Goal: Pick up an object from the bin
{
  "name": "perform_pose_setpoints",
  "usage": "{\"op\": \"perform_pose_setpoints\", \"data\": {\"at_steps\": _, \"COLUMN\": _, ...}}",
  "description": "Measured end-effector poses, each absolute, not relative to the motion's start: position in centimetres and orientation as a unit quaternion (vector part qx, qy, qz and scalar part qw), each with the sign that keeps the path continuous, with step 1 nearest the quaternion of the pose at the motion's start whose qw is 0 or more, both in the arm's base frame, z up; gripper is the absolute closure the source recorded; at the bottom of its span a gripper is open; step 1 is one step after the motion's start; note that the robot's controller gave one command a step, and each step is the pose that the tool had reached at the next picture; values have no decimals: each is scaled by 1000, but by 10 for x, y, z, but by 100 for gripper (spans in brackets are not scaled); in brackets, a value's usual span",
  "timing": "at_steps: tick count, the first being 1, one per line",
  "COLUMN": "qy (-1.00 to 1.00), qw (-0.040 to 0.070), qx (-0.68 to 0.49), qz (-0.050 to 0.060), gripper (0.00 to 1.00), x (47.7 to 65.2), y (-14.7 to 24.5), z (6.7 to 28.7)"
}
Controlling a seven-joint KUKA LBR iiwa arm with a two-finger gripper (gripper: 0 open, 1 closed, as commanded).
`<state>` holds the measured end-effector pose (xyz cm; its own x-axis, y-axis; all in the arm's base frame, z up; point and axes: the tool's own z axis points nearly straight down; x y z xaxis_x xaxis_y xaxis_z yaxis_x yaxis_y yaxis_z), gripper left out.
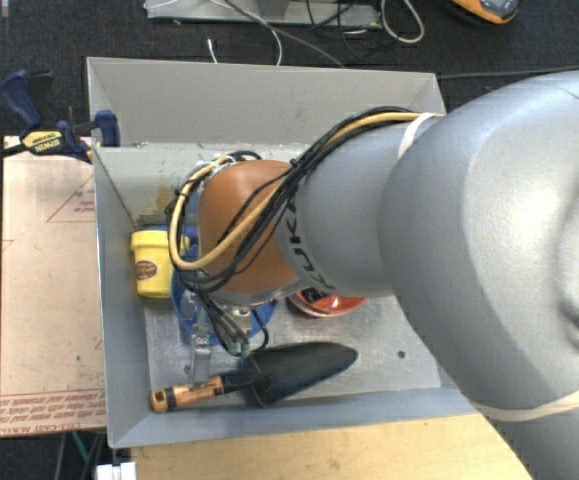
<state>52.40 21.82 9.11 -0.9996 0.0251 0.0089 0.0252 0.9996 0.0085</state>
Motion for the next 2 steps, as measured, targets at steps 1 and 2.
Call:
{"op": "perform_pose_setpoints", "data": {"at_steps": 1, "qy": -1000, "qw": 4, "qx": -7, "qz": 1, "gripper": 0, "x": 594, "y": 150, "z": 77}}
{"op": "perform_pose_setpoints", "data": {"at_steps": 2, "qy": -995, "qw": 3, "qx": -99, "qz": -4, "gripper": 0, "x": 549, "y": 100, "z": 103}}
